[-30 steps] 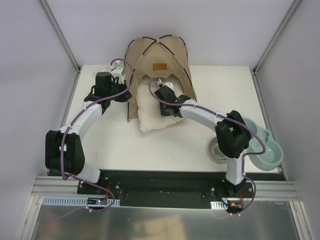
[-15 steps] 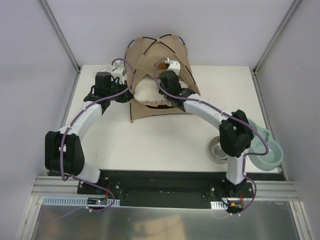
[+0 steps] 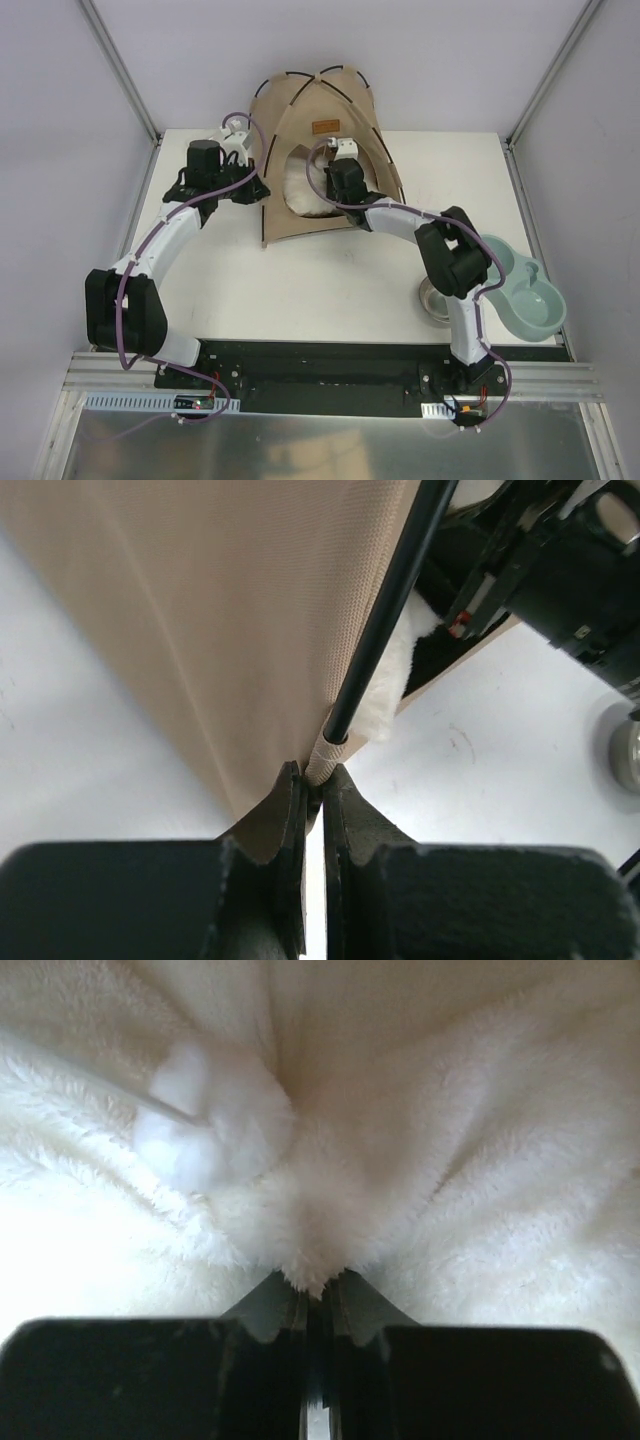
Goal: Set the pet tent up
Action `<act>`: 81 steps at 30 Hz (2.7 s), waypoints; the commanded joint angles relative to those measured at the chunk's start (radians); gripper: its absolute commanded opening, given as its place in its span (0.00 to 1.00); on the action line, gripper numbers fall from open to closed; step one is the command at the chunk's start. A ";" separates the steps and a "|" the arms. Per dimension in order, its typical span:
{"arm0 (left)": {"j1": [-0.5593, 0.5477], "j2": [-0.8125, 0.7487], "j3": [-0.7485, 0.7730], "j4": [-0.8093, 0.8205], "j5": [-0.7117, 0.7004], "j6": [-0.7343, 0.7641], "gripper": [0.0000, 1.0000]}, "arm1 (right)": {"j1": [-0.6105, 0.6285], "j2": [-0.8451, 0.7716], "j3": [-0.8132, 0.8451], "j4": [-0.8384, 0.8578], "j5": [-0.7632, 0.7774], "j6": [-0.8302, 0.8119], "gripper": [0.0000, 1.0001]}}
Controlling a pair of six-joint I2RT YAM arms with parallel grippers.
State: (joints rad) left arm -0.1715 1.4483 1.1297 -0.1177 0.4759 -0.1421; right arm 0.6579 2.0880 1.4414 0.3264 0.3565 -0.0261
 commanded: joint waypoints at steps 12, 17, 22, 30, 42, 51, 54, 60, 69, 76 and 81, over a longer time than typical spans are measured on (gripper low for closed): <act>-0.011 -0.026 0.099 -0.005 0.245 -0.140 0.00 | 0.077 -0.089 -0.024 -0.027 -0.024 0.156 0.66; -0.011 -0.034 0.061 -0.008 0.135 -0.106 0.00 | 0.083 -0.239 -0.107 -0.068 0.030 0.170 0.85; -0.010 -0.025 0.028 -0.016 0.038 -0.088 0.00 | 0.085 -0.446 -0.150 -0.269 0.030 0.178 0.96; -0.006 -0.023 0.030 -0.053 -0.057 0.024 0.01 | -0.015 -0.756 -0.211 -0.633 0.050 0.216 0.99; 0.000 -0.011 0.084 -0.178 0.541 0.343 0.00 | -0.158 -0.997 -0.306 -0.843 0.114 0.399 0.98; 0.004 0.115 0.189 -0.180 0.508 0.377 0.00 | -0.172 -0.956 -0.280 -0.836 0.093 0.405 0.98; 0.013 0.139 0.226 -0.180 0.515 0.355 0.00 | -0.194 -0.895 -0.266 -0.755 0.075 0.295 0.99; 0.020 0.103 0.179 -0.186 0.480 0.357 0.00 | -0.308 -0.709 -0.173 -0.558 -0.135 0.086 0.99; 0.029 0.034 0.105 -0.211 0.366 0.349 0.00 | -0.373 -0.436 0.051 -0.631 -0.563 -0.078 0.81; 0.030 0.052 0.128 -0.212 0.279 0.306 0.00 | -0.350 -0.454 0.047 -0.718 -0.596 -0.112 0.35; 0.029 0.092 0.179 -0.212 0.251 0.285 0.00 | -0.333 -0.586 -0.074 -0.687 -0.490 -0.106 0.18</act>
State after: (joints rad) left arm -0.1482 1.5208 1.2423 -0.3420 0.7582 0.1856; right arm 0.3050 1.6386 1.4292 -0.3477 -0.1692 -0.1604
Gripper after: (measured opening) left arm 0.052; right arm 0.235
